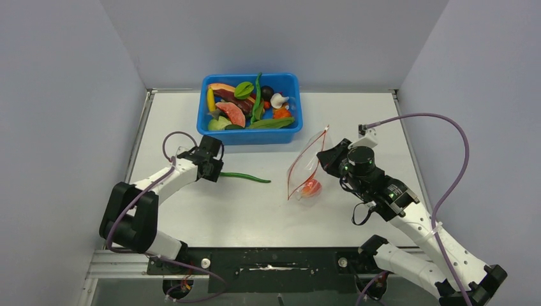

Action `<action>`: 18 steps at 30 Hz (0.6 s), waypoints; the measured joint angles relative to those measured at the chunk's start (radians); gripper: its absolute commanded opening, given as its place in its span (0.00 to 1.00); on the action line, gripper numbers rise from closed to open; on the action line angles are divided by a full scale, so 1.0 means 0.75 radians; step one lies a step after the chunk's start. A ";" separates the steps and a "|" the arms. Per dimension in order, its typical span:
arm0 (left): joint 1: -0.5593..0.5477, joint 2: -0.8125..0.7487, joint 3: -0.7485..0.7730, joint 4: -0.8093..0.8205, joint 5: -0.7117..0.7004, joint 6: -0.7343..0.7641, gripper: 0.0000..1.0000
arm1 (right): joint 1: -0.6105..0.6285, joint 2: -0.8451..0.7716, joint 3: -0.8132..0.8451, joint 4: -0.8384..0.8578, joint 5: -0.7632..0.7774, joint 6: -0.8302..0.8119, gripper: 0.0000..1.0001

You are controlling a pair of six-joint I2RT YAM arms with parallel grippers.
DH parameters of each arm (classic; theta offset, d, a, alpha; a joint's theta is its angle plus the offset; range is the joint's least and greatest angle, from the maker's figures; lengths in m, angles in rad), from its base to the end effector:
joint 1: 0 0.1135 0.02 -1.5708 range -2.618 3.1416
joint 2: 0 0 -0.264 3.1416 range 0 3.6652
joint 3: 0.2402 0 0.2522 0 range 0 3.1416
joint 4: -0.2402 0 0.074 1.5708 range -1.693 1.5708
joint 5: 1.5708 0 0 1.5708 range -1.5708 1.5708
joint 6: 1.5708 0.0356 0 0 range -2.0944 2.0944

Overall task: Place the food in the zip-top bag and seal the zipper
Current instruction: Pick up the fake vegetable at the center of the board.

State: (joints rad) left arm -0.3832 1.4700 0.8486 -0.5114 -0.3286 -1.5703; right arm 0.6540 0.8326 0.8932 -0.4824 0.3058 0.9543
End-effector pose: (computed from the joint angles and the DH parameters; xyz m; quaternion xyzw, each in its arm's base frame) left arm 0.2577 -0.0915 0.1848 -0.5680 0.7784 -0.0883 0.2523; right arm 0.1507 0.1020 0.3393 0.2059 0.8080 0.2981 0.4647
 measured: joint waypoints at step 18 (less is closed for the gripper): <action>0.031 0.142 0.021 0.065 0.017 0.067 0.30 | 0.000 0.001 0.000 -0.008 0.018 0.000 0.00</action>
State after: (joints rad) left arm -0.3603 1.5768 0.8646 -0.4625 -0.3161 -1.5204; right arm 0.6540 0.8330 0.8932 -0.4881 0.3191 0.9543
